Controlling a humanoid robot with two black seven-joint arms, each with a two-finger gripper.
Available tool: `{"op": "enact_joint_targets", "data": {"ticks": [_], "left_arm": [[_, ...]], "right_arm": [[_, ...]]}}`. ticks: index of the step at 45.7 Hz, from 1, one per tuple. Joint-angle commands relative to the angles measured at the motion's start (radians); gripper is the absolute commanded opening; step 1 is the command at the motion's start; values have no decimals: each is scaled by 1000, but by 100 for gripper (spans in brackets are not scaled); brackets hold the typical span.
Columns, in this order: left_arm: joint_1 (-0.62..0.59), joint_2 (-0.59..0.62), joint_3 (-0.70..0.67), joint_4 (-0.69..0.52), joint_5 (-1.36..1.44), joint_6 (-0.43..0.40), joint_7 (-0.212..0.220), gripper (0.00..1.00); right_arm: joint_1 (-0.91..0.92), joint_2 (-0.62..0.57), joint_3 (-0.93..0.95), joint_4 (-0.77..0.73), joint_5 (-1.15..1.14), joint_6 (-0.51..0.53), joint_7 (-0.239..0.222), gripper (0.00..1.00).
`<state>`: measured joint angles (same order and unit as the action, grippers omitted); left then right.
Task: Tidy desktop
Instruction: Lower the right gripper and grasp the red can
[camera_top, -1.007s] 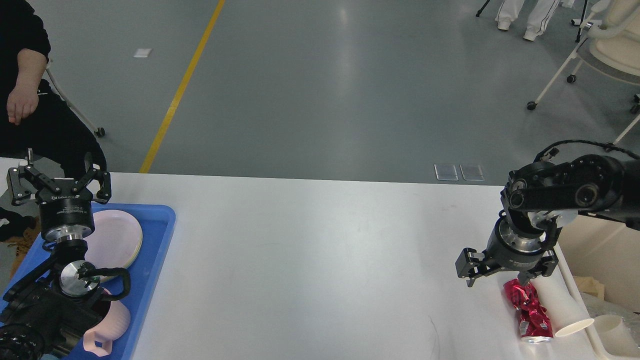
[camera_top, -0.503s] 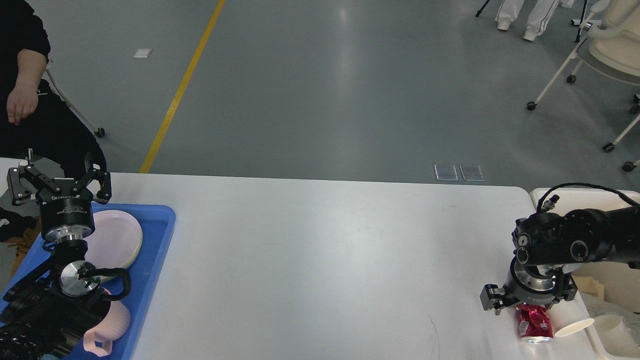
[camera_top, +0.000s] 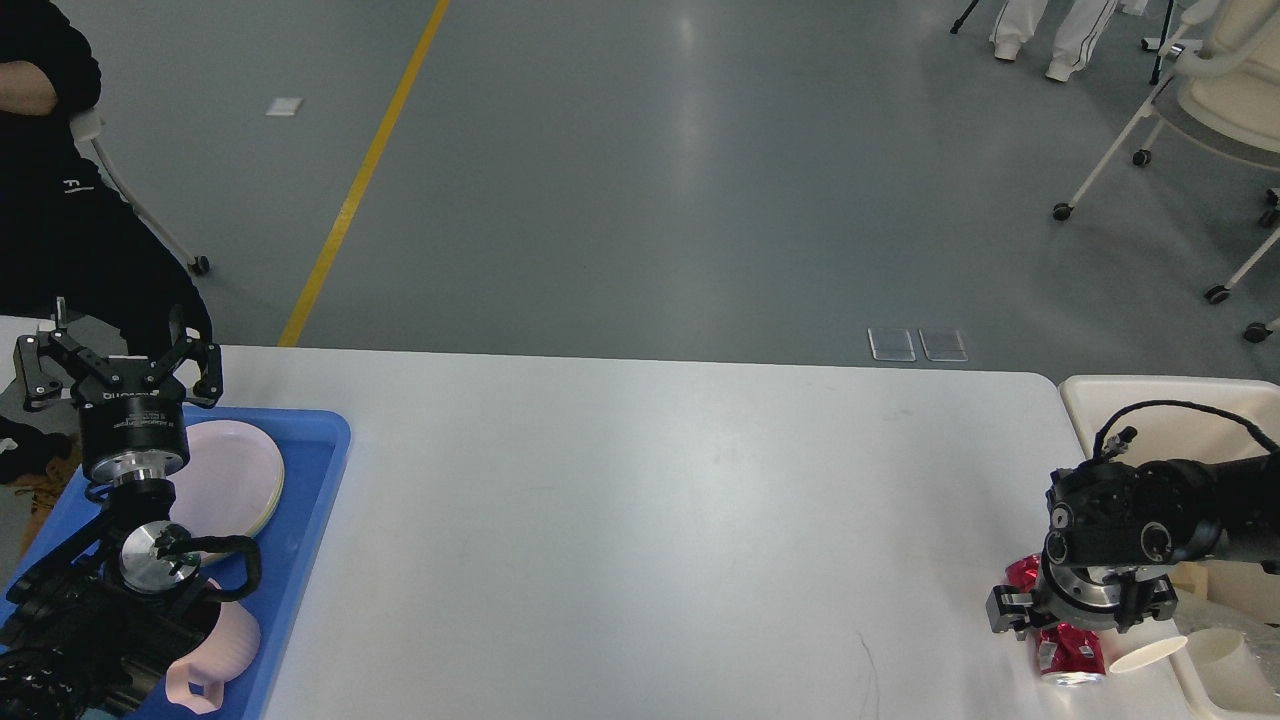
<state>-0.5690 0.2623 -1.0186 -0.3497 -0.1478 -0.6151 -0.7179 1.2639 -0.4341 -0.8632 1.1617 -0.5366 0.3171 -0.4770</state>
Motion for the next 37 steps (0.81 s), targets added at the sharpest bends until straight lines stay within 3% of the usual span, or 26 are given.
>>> {"op": "enact_joint_targets", "data": {"ticks": [1, 10, 14, 19, 25, 27, 37], "left_arm": [[0, 0, 0, 0, 1, 0, 0, 96], [0, 0, 0, 0, 1, 0, 0, 96], [0, 0, 0, 0, 1, 0, 0, 96], [0, 0, 0, 0, 1, 0, 0, 96], [0, 0, 0, 0, 1, 0, 0, 96], [0, 0, 0, 0, 1, 0, 0, 96], [0, 0, 0, 0, 1, 0, 0, 96]], "right_arm": [[-9, 0, 1, -4, 0, -6, 0, 90], [-15, 0, 1, -5, 0, -16, 0, 86], [-15, 0, 3, -5, 0, -16, 0, 77], [-18, 0, 4, -5, 0, -15, -2, 74], [-18, 0, 7, -2, 4, -13, -3, 33], [-18, 0, 9, -1, 4, -12, -5, 24], [-21, 1, 10, -1, 6, -12, -6, 11]]}}
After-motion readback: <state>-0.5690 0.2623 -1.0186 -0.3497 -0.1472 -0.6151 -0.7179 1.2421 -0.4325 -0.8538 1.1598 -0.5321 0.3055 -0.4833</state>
